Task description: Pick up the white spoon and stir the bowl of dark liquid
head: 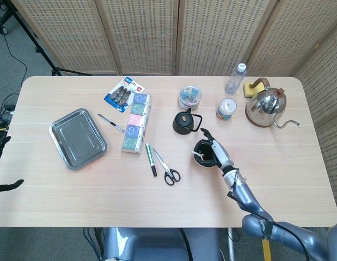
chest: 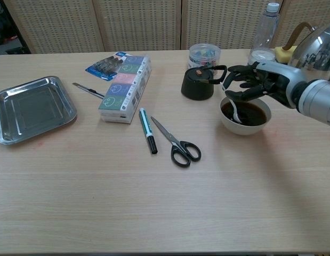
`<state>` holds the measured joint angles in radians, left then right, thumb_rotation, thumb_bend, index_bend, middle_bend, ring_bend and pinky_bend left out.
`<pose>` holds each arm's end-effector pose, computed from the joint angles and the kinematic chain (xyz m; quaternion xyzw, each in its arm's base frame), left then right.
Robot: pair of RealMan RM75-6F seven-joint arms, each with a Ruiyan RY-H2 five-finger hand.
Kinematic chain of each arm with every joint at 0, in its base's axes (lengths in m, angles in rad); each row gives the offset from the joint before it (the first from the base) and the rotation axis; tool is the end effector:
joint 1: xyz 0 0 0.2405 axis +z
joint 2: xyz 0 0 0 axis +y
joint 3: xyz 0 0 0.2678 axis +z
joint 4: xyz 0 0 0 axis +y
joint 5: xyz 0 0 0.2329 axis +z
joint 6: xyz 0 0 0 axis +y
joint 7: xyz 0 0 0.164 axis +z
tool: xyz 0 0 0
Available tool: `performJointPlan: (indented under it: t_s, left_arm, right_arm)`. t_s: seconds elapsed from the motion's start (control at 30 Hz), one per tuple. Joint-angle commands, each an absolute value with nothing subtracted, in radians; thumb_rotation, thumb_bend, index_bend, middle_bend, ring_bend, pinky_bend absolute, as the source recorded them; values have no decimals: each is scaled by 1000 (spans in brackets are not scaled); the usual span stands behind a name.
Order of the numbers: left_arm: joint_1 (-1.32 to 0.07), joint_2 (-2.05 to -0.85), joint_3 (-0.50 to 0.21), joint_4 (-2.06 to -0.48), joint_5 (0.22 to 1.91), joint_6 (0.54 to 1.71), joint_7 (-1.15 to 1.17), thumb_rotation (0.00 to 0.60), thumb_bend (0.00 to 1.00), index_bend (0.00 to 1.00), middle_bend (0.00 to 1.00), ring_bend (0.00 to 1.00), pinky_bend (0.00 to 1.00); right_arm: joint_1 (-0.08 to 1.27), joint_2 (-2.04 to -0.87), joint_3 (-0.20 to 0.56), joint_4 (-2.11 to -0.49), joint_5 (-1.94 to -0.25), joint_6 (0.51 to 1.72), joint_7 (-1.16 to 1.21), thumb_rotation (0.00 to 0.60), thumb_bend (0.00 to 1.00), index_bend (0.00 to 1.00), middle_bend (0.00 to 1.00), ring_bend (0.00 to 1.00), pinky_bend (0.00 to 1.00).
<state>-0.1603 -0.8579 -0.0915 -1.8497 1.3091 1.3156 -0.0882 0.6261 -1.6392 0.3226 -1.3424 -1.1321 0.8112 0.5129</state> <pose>-0.3125 0.2306 0.1955 -0.5612 -0.4627 -0.3698 0.5781 -0.1841 -0.3864 -0.0604 0.4700 -0.6894 0.4943 0.2441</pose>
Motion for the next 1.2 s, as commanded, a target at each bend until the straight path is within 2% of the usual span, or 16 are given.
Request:
performJointPlan:
  t_s: [0.03, 0.47, 0.87, 1.2]
  left_arm:
    - [-160, -856, -93, -1848, 1307, 1316, -93, 600, 0, 0, 0, 0, 0]
    - [-159, -855, -93, -1845, 1308, 1316, -100, 600, 0, 0, 0, 0, 0]
    - [-158, -861, -87, -1855, 1317, 1320, -77, 600, 0, 0, 0, 0, 0]
    - [-157, -859, -87, -1854, 1318, 1321, -84, 600, 0, 0, 0, 0, 0]
  right_arm:
    - [651, -1670, 342, -1298, -1105, 797, 499, 600, 569, 572, 0, 0, 0]
    - [637, -1647, 353, -1273, -1087, 804, 502, 600, 584, 572, 0, 0, 0]
    - [549, -1533, 298, -1417, -1158, 858, 528, 600, 606, 572, 0, 0, 0]
    - [586, -1585, 308, -1401, -1135, 834, 508, 600, 607, 572, 0, 0, 0]
